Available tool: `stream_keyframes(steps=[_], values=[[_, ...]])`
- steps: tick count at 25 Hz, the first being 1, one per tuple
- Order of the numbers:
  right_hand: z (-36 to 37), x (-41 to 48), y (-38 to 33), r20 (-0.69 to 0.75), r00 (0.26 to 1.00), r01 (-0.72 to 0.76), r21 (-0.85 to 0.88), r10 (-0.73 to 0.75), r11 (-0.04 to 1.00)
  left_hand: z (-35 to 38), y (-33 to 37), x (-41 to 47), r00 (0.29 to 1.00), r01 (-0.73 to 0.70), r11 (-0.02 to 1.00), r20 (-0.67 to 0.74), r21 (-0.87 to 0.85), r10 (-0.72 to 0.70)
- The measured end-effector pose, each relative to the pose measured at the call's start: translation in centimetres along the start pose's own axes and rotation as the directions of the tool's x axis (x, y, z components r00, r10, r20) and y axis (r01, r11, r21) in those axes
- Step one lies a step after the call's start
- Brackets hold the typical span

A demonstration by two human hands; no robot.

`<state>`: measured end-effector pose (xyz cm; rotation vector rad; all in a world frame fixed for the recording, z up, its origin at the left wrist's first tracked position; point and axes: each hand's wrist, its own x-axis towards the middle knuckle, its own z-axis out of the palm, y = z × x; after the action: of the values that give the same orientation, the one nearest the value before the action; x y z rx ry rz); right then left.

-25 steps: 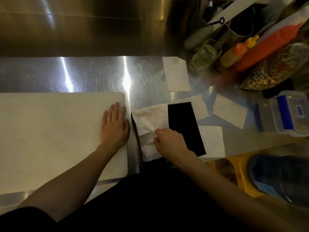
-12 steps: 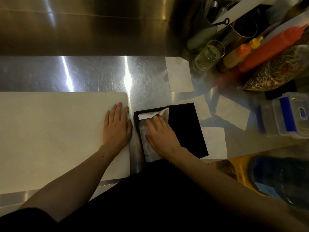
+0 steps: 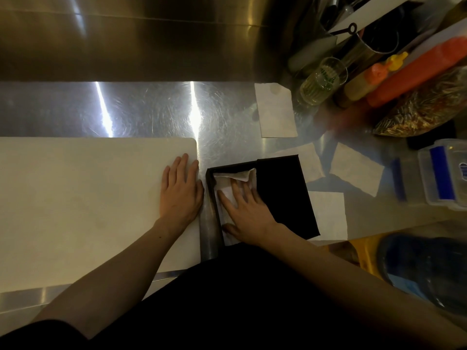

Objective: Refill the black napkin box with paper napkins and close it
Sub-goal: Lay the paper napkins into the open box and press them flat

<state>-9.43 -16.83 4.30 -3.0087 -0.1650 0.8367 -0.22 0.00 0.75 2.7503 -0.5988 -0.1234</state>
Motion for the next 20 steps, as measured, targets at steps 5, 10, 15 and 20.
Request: stream_keyframes(steps=[5, 10, 15, 20], values=[[-1.8, 0.5, 0.0, -0.262, 0.964, -0.023, 0.087, 0.045, 0.996, 0.1, 0.0, 0.0, 1.0, 0.002, 1.0, -0.016, 0.02, -0.002], [-0.9, 1.2, -0.1, -0.191, 0.98, -0.035, 0.096, 0.053, 0.995, 0.1, 0.0, 0.1, 1.0, -0.004, 1.0, -0.025, 0.014, 0.005], [-1.5, 0.6, -0.3, -0.19, 0.979, -0.048, 0.116, 0.07, 0.992, 0.3, -0.1, -0.1, 1.0, 0.0, 1.0, -0.014, 0.018, 0.0], [-6.3, 0.3, 1.9, -0.572, 0.816, 0.133, 0.319, 0.079, 0.938, 0.0, 0.1, 0.0, 1.0, -0.001, 1.0, -0.021, 0.028, 0.001]])
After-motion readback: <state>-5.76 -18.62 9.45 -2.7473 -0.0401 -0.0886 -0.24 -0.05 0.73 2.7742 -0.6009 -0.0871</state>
